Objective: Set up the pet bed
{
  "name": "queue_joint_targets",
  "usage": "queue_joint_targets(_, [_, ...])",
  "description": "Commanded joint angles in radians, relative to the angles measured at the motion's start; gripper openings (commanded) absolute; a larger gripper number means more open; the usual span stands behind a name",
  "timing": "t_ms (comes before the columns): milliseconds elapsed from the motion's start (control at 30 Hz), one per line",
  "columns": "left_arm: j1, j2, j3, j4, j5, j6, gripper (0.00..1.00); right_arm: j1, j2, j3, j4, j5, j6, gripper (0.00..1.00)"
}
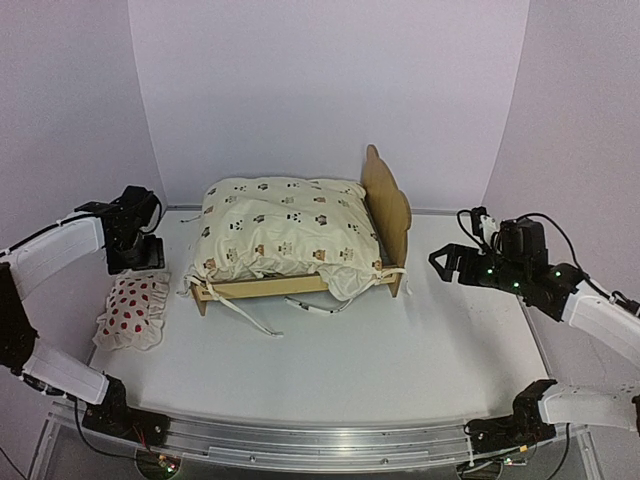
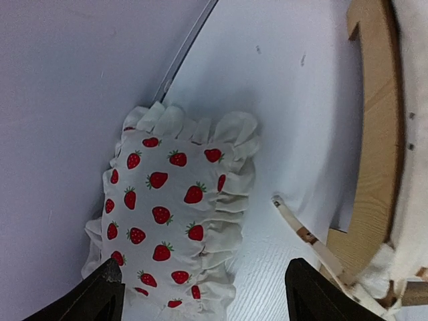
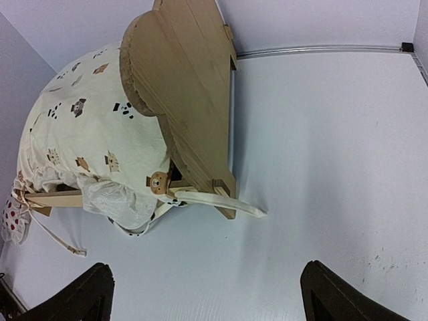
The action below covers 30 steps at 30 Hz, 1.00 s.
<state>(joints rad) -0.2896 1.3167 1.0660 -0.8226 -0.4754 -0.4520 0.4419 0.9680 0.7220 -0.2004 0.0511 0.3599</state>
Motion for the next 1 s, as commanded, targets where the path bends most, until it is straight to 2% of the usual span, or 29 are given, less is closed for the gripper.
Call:
queue_joint_targets(0, [0.174,0.11,-0.004,-0.001,0.22,0.136,0.83,0.001,-0.02,0.035,-0.028,-0.05,-0.012,0.98])
queue_joint_targets(267, [0.222,0.333,0.002,0.005,0.227,0.167,0.8,0.001,-0.065,0.013,-0.049,-0.076,-0.029,0.98])
queue_joint_targets(400, [0.235,0.444,0.012,-0.013,0.174,0.15,0.7,0.001,-0.098,0.002,-0.057,-0.075,-0.038,0.98])
queue_joint_targets(433, [0.24,0.462,0.012,-0.015,0.17,0.147,0.64,0.001,-0.107,-0.001,-0.059,-0.075,-0.042,0.98])
queue_joint_targets(633, [0.242,0.468,0.041,-0.039,0.137,0.139,0.05,0.001,-0.155,-0.016,-0.071,-0.053,-0.055,0.98])
queue_joint_targets(667, [0.242,0.451,0.052,-0.052,0.148,0.133,0.01,0.001,-0.163,-0.018,-0.072,-0.051,-0.058,0.98])
queue_joint_targets(767, [0.224,0.37,0.111,-0.111,0.159,0.093,0.0,0.001,-0.177,-0.019,-0.077,-0.051,-0.059,0.98])
queue_joint_targets(967, [0.103,0.223,0.369,-0.263,0.206,-0.021,0.0,0.001,-0.166,-0.006,-0.095,-0.051,-0.047,0.98])
